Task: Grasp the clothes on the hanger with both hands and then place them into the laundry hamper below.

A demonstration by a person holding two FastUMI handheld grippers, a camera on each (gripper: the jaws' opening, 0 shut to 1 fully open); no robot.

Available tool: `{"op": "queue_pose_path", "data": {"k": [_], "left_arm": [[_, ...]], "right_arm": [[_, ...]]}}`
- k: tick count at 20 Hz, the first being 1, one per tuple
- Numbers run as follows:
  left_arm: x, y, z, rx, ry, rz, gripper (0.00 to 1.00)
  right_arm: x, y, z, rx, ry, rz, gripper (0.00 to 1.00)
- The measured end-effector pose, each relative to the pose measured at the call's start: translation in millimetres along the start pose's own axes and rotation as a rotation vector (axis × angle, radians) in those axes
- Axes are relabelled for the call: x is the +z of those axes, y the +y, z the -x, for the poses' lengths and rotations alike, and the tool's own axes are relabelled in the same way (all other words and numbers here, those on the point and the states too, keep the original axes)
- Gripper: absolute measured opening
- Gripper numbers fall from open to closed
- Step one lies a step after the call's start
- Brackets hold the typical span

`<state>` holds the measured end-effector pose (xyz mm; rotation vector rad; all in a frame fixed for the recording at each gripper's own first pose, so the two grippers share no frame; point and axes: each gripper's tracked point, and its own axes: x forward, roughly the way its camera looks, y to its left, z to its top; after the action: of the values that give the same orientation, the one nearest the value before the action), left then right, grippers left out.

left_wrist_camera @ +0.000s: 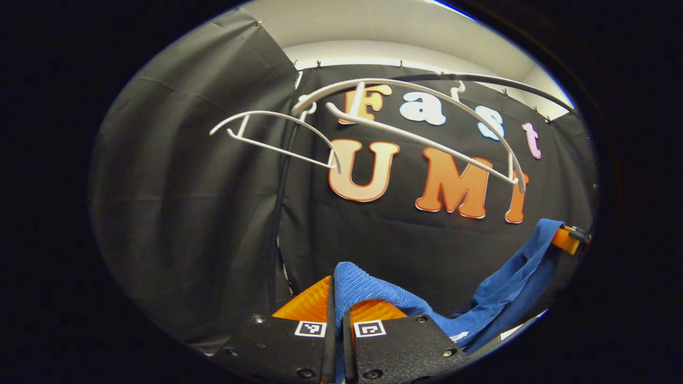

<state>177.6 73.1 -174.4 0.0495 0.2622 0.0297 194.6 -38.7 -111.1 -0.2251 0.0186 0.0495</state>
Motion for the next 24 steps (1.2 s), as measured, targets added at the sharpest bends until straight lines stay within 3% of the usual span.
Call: {"op": "queue_pose_path", "data": {"k": [4, 11, 15, 20, 24], "left_arm": [[-34.8, -53.0, -4.4, -0.114, 0.084, -0.036, 0.06], [-148.9, -119.1, 12.1, -0.285, 0.393, 0.016, 0.06], [-227.2, -124.5, 38.2, -0.294, 0.616, 0.002, 0.07], [-286.3, -117.6, 53.3, -0.219, 0.829, 0.072, 0.07], [-289.1, -118.4, 68.6, -0.183, 0.925, 0.134, 0.10]], "right_arm": [[-41.0, 43.7, -0.2, 0.100, 0.090, -0.061, 0.08], [-176.5, 107.6, 21.0, 0.223, 0.461, -0.165, 0.08], [-246.3, 123.3, 51.4, 0.242, 0.656, -0.156, 0.08], [-310.4, 120.6, 90.2, 0.226, 0.854, -0.202, 0.08], [-350.9, 117.0, 115.2, 0.199, 0.987, -0.212, 0.09]]}}
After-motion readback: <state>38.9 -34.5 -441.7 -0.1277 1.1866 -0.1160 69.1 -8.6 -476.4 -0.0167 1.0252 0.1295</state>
